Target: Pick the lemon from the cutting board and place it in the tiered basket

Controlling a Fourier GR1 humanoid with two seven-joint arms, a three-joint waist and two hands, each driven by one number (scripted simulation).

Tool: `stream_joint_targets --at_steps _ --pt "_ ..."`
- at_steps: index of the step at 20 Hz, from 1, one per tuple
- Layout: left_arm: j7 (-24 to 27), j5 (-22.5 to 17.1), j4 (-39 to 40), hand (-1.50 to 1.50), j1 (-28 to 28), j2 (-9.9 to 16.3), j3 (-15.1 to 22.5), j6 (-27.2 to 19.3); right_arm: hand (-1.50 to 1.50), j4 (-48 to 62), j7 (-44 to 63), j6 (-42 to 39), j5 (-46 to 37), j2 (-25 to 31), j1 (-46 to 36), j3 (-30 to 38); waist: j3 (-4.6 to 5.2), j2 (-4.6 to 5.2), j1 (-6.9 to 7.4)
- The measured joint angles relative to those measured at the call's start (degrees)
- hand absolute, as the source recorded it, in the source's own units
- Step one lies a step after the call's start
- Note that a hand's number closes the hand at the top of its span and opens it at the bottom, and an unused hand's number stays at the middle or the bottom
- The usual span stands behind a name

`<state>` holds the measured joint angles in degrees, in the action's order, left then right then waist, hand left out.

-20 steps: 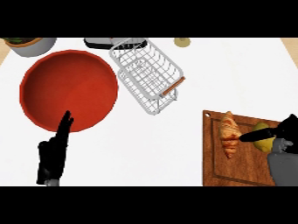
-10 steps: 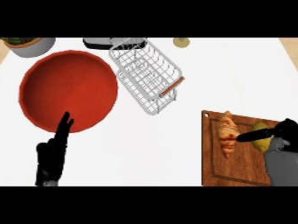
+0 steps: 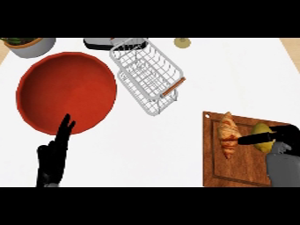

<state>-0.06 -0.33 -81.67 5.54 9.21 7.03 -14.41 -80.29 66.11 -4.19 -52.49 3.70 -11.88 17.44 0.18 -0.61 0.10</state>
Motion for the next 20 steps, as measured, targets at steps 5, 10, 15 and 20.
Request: stream_joint_targets --at_steps 5,10,15,20 --pt "1.1 0.4 0.9 0.0 -0.2 -0.5 -0.5 0.2 1.5 1.1 -2.2 0.2 -2.1 0.0 -0.2 -0.2 0.06 -0.08 0.05" --pt "0.2 0.9 0.0 0.0 -0.2 -0.7 -0.3 0.3 1.5 3.4 -3.6 0.2 -6.9 0.5 -1.2 -3.0 0.13 -0.08 0.19" --pt "-0.1 0.8 0.6 0.0 -1.3 -0.6 0.1 1.3 1.5 0.9 -4.2 0.2 -9.3 -1.6 -0.1 -21.1 0.19 -0.1 1.55" --pt "-0.5 1.2 0.6 0.0 -1.6 -0.9 0.3 1.1 1.5 -3.9 -0.3 3.5 -9.1 -2.6 1.0 -40.9 -0.18 -0.01 1.74"
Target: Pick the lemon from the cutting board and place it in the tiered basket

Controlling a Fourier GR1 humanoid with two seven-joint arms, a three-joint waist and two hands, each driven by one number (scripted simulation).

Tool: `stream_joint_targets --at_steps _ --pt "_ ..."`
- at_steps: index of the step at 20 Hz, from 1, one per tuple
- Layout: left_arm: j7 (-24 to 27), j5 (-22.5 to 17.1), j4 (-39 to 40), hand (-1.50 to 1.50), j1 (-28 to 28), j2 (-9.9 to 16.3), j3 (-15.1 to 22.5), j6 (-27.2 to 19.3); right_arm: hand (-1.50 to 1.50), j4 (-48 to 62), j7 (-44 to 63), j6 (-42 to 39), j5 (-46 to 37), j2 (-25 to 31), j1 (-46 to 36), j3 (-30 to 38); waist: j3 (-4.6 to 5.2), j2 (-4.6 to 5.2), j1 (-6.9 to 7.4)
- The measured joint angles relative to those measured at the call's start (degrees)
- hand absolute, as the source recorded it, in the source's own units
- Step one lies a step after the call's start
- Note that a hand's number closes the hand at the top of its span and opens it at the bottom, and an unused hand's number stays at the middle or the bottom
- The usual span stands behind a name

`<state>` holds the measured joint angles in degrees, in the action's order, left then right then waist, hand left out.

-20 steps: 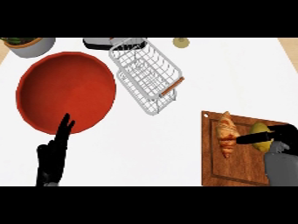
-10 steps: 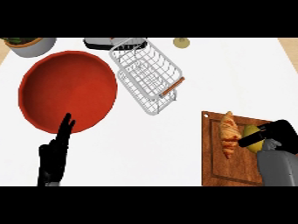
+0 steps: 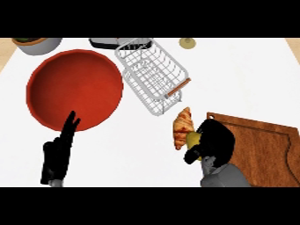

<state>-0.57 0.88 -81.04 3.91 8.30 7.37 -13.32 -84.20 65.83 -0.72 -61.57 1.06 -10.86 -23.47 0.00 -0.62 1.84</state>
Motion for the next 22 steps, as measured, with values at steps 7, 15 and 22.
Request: stream_joint_targets --at_steps 7,15,22 --pt "0.1 -0.6 -0.1 0.0 1.1 0.7 -1.2 0.2 1.5 -15.0 4.2 4.5 -5.6 -0.2 -1.3 -10.1 -0.09 -0.59 -1.85" --pt "0.1 -0.3 -0.1 0.0 2.1 0.7 -1.7 -0.7 1.5 -28.6 5.3 2.3 -19.2 -0.2 -7.2 -13.8 0.04 -1.0 -3.12" --pt "0.1 -0.8 -0.7 0.0 1.8 0.8 -1.7 0.2 1.5 -32.8 5.4 -2.8 -24.5 -0.2 -12.0 -13.3 0.14 -0.65 -2.37"
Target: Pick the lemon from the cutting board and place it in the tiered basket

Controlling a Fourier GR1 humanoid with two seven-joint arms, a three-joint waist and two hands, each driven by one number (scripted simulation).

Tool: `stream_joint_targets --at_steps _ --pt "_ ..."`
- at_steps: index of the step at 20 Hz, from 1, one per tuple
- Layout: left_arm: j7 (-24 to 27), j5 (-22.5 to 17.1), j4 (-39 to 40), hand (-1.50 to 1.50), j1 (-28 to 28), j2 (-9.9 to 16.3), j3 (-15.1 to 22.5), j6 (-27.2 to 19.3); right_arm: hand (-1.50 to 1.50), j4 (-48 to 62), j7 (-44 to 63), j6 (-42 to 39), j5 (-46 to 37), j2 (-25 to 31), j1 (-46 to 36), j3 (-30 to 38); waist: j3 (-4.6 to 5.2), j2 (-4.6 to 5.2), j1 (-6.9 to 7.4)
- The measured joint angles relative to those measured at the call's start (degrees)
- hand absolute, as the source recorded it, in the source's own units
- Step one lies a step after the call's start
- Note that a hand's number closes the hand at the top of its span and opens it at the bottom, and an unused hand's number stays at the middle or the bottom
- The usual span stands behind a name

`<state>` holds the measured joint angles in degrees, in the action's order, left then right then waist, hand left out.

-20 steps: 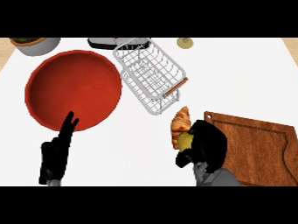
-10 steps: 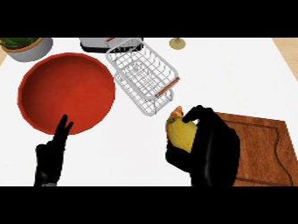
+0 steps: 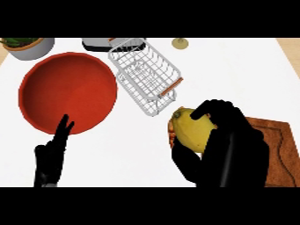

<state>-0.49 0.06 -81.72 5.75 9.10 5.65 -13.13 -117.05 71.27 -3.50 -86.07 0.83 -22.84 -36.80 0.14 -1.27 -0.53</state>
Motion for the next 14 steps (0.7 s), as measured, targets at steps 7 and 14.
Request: stream_joint_targets --at_steps 7,14 --pt "-0.2 0.6 -0.1 0.0 -0.8 -0.5 0.7 -0.1 1.5 0.9 0.2 -3.9 1.0 -0.1 -7.2 6.5 -0.03 0.5 1.2" --pt "-1.3 1.5 -0.4 0.0 -1.8 -1.1 2.0 -0.2 1.5 8.7 0.0 -6.0 5.2 -0.2 -18.0 15.6 -0.07 0.97 2.77"
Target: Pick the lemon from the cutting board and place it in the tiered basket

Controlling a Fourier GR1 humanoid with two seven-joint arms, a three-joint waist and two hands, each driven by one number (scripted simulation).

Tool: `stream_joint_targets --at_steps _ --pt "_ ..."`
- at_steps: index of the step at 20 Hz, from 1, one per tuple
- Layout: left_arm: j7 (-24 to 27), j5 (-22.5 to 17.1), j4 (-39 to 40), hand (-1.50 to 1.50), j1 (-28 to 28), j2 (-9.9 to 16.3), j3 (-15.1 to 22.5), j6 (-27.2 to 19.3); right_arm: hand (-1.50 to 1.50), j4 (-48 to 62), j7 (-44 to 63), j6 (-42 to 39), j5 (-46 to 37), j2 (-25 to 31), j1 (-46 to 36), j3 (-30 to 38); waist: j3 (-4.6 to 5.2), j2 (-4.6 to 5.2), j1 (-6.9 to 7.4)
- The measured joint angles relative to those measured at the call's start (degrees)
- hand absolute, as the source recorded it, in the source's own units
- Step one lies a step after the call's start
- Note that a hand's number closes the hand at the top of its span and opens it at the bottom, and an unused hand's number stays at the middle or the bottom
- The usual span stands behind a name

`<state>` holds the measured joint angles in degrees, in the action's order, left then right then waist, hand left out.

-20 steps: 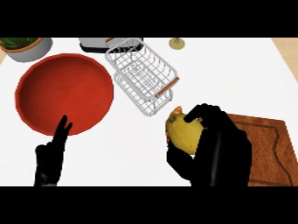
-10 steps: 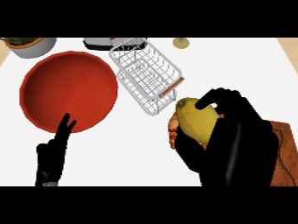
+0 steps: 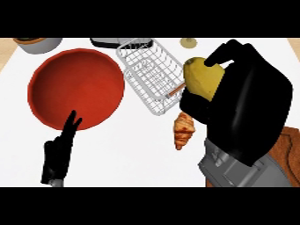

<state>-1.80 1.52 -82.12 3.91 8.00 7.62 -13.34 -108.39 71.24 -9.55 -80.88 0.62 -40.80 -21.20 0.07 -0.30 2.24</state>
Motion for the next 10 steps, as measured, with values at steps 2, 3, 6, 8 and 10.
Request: stream_joint_targets --at_steps 2,3,6,8,10 --pt "0.5 0.4 0.2 0.0 0.0 -0.4 0.4 -0.3 1.5 3.4 0.0 -0.2 1.7 0.0 -3.1 1.8 -0.05 0.12 0.29" --pt "0.3 0.7 0.2 0.0 -0.2 -0.5 0.6 -0.5 1.5 5.0 0.0 -0.4 2.8 0.0 -4.8 2.7 -0.08 0.14 0.4" --pt "0.2 0.9 0.2 0.0 -0.2 -0.7 0.7 -0.5 1.5 10.6 0.0 -0.4 5.6 0.0 -9.0 4.4 -0.1 0.25 0.67" --pt "0.1 0.9 0.5 0.0 -0.6 -0.7 0.6 -0.4 1.5 14.7 -0.1 0.0 7.2 0.0 -11.0 5.3 -0.15 0.36 0.74" --pt "0.7 0.7 0.9 0.0 -0.6 -0.5 0.4 0.0 1.5 18.7 0.0 0.9 8.4 0.0 -12.2 5.5 -0.13 0.46 0.88"
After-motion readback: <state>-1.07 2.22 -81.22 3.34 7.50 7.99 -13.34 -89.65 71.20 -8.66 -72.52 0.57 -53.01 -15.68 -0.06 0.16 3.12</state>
